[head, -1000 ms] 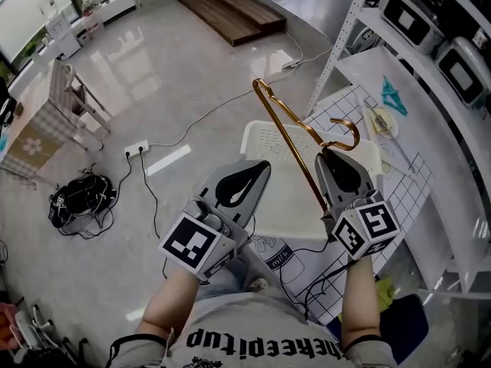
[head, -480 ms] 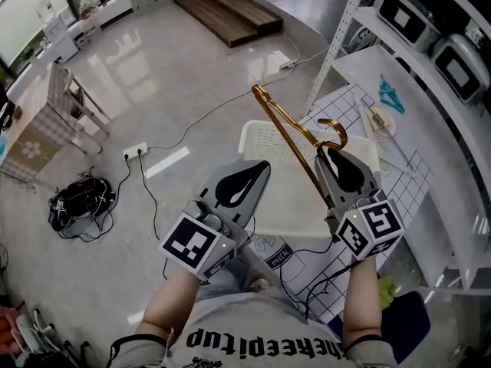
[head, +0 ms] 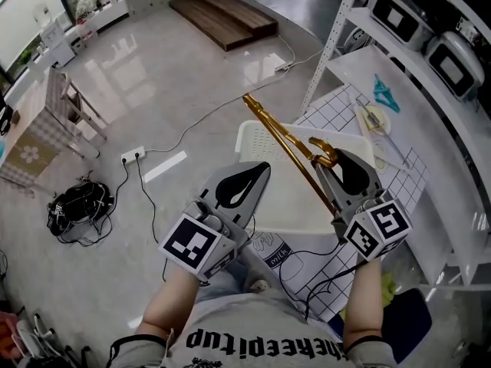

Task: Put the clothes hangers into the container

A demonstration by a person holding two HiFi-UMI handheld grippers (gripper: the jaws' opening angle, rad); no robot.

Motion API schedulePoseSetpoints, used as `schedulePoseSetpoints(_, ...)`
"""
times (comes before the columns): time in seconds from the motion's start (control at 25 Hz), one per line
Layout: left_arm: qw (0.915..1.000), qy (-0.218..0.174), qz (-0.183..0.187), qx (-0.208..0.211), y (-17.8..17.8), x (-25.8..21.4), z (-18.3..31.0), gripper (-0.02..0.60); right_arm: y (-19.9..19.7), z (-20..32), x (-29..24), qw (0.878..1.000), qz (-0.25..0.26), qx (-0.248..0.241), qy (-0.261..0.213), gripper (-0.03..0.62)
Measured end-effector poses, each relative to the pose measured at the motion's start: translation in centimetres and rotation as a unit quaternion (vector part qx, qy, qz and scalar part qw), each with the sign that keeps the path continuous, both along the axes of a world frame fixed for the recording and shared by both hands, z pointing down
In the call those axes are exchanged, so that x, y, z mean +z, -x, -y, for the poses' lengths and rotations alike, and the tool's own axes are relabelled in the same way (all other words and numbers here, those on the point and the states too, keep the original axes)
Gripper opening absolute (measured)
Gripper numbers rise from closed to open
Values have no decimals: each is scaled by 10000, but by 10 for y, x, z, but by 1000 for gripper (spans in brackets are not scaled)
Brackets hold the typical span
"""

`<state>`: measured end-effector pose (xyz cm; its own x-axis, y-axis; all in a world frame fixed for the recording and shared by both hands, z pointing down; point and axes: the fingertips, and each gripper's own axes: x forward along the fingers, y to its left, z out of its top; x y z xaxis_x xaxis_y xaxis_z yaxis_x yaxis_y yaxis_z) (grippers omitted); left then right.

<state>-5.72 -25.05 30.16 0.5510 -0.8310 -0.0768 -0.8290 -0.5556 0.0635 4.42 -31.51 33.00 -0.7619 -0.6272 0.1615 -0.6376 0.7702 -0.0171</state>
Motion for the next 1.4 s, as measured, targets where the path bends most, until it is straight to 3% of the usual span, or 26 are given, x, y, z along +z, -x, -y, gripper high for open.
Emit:
schedulePoseSetpoints(0.64,9998,-79,-34,173,-17,-7,-11,21,-39,-20,43,9891,-1410,407,126,159)
schedulePoseSetpoints(1.04,9993,-100,-71,342,-31,-9,-20,21,-56,-33,44,9902,-875,680,853,26)
schedulePoseSetpoints(1.4,9988,-75,-98,473,-44,-9,-23,20,-74,-43,28,9919,-508,895,743,18)
